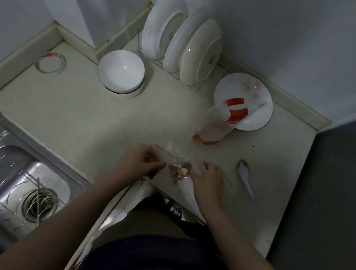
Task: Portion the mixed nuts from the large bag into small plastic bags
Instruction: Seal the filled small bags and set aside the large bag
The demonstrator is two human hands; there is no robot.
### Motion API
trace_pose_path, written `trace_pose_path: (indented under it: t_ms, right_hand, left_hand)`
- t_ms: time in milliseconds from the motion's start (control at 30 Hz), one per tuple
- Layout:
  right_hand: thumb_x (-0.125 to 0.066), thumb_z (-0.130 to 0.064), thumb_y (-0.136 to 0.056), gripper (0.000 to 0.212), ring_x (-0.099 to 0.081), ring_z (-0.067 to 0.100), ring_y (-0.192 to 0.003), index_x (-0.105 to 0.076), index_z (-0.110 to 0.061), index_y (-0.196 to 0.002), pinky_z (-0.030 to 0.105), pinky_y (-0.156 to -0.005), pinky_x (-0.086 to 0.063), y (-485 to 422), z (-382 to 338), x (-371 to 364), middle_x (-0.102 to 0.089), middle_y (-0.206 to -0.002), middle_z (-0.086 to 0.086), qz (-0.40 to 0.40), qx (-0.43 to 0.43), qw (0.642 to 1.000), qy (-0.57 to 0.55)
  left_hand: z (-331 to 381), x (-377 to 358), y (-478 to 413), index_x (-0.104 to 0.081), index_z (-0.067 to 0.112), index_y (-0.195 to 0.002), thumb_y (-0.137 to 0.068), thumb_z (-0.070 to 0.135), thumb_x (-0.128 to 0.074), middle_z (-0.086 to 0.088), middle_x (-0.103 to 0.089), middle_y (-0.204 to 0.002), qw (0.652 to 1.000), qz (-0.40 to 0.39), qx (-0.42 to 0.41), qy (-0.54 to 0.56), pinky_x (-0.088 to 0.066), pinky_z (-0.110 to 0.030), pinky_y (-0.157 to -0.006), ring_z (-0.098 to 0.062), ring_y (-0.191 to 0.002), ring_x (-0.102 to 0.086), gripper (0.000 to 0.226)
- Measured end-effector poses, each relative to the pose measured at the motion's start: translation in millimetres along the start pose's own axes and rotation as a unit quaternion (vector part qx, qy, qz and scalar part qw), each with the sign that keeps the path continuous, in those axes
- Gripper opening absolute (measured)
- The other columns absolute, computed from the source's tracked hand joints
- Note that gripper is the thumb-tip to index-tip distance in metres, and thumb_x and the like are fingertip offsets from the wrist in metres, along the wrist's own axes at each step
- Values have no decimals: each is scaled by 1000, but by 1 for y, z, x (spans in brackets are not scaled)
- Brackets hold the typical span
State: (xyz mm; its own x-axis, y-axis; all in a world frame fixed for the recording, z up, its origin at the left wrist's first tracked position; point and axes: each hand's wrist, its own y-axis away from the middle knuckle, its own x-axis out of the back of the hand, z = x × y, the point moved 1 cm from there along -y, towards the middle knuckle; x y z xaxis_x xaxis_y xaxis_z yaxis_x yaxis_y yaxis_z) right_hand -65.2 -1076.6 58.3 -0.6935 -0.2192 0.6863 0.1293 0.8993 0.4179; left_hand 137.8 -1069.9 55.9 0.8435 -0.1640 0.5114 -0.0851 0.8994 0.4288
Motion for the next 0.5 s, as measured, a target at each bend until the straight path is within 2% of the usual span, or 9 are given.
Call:
trace_pose_path:
  t_ms: [33, 100, 167, 233, 333, 400, 500]
  right_hand:
    - [-60, -35, -91, 44, -44, 24, -119, -52, -9, -126, 32, -97, -37, -5, 3, -3, -48, -128, 9, -6, 11, 999, 49]
    - [-57, -34, -93, 45, -37, 26, -124, -47, -8, -128, 35, -99, -34, -13, 5, -8, -44, -132, 11, -21, 19, 993, 118]
    - [-55, -33, -94, 42, -38, 29, -123, -47, -6, -126, 37, -98, -34, -20, 4, -14, -46, -131, 13, -30, 10, 991, 129]
    - [-53, -32, -94, 37, -43, 32, -117, -50, -5, -120, 37, -92, -38, -26, 3, -19, -51, -124, 16, -38, 2, 992, 124]
    - [-58, -28, -91, 26, -55, 30, -103, -58, -5, -101, 30, -75, -39, -29, 2, -22, -60, -108, 13, -58, -19, 994, 91]
    - [-64, -24, -86, 20, -57, 29, -93, -61, -4, -88, 33, -71, -42, -29, 2, -19, -60, -96, 12, -65, 3, 997, 50]
    - [-65, -23, -85, 15, -53, 21, -84, -55, -12, -81, 30, -69, -41, -21, 0, -11, -54, -89, 6, -69, 57, 996, -22]
  left_hand:
    - [0, 1, -8, -68, 9, -90, -80, 24, -80, -3, -60, -94, 999, -4, -9, -48, -54, -25, -65, -13, -76, -64, 22]
    - [-2, 2, -24, -69, 9, -91, -78, 28, -81, -3, -47, -101, 993, -24, -20, -114, -47, -29, -76, -17, -86, -53, 26]
    - [-4, 1, -36, -68, 8, -91, -77, 27, -82, -4, -43, -106, 990, -49, -17, -131, -49, -32, -83, -20, -93, -52, 27]
    - [-7, -2, -45, -66, 8, -88, -76, 28, -83, -6, -43, -107, 986, -67, -12, -154, -47, -30, -83, -21, -94, -51, 29]
    - [-9, -6, -51, -56, 14, -76, -74, 32, -83, -5, -45, -99, 977, -65, -28, -199, -38, -27, -73, -22, -88, -51, 32]
    - [-11, -10, -52, -50, 17, -71, -74, 35, -82, -3, -46, -92, 971, -56, -45, -226, -33, -29, -73, -29, -89, -53, 36]
    - [-11, -14, -49, -49, 19, -74, -77, 37, -77, 0, -45, -92, 964, -55, -53, -256, -33, -33, -79, -27, -95, -43, 35]
